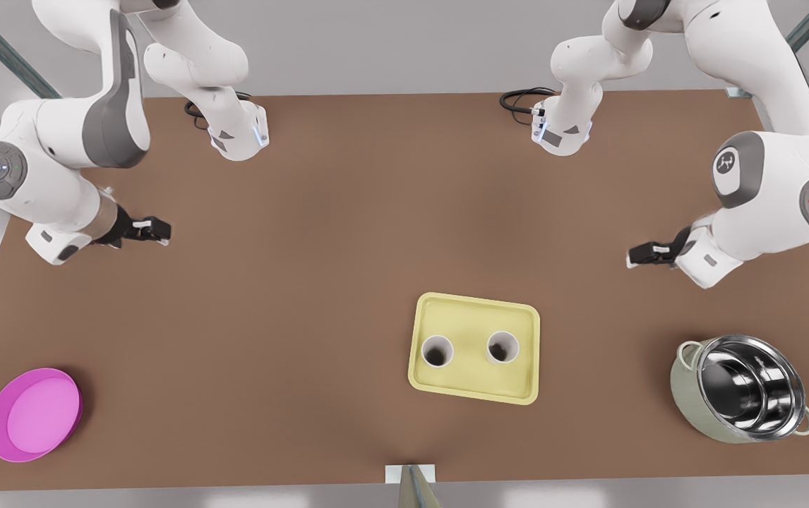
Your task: Use the left arm to pick up the white IKEA cup from the tray and place it on the middle-left position; use the right arm to pick up the white IKEA cup from the tray and place it on the middle-right position
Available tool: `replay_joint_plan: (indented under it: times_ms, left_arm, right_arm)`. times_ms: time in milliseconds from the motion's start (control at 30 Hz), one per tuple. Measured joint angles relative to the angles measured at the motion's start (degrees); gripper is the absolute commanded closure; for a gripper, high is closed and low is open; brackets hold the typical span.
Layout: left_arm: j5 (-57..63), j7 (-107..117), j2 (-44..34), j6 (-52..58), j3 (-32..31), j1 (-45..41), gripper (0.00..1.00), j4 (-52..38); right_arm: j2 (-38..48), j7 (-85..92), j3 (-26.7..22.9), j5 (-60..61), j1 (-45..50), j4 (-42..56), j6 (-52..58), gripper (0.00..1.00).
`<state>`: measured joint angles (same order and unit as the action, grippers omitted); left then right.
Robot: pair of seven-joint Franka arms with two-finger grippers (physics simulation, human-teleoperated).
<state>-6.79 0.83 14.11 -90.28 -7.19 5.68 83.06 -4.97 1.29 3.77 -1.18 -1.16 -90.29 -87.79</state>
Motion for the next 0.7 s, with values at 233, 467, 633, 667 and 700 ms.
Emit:
replay_joint_plan:
  times_ms: [233,467,633,667,700]
  left_arm:
    - [1.4,1.3,2.8,-3.3,0.0,-0.1,0.0,-0.6]
    - [2.1,2.4,6.3,-5.2,-0.2,-0.5,0.0,-4.0]
    - [2.6,3.1,6.4,-6.1,-0.3,-1.7,0.0,-3.6]
    - [3.1,3.3,6.3,-6.0,-0.3,-2.7,0.0,-3.5]
    - [3.7,3.5,6.3,-5.9,-0.3,-4.0,0.0,-3.3]
  right_arm:
    - [-1.0,0.3,0.3,0.0,-0.7,0.4,-4.3,0.0]
    - [-16.6,-3.5,1.2,0.0,13.9,6.7,-12.4,0.0]
    - [-32.1,-9.0,1.2,-0.2,23.2,20.7,-18.6,0.0]
    - [-34.0,-10.4,1.2,-0.2,25.0,22.5,-20.0,0.0]
    - [-35.4,-11.8,1.2,-0.2,26.9,23.4,-21.3,0.0]
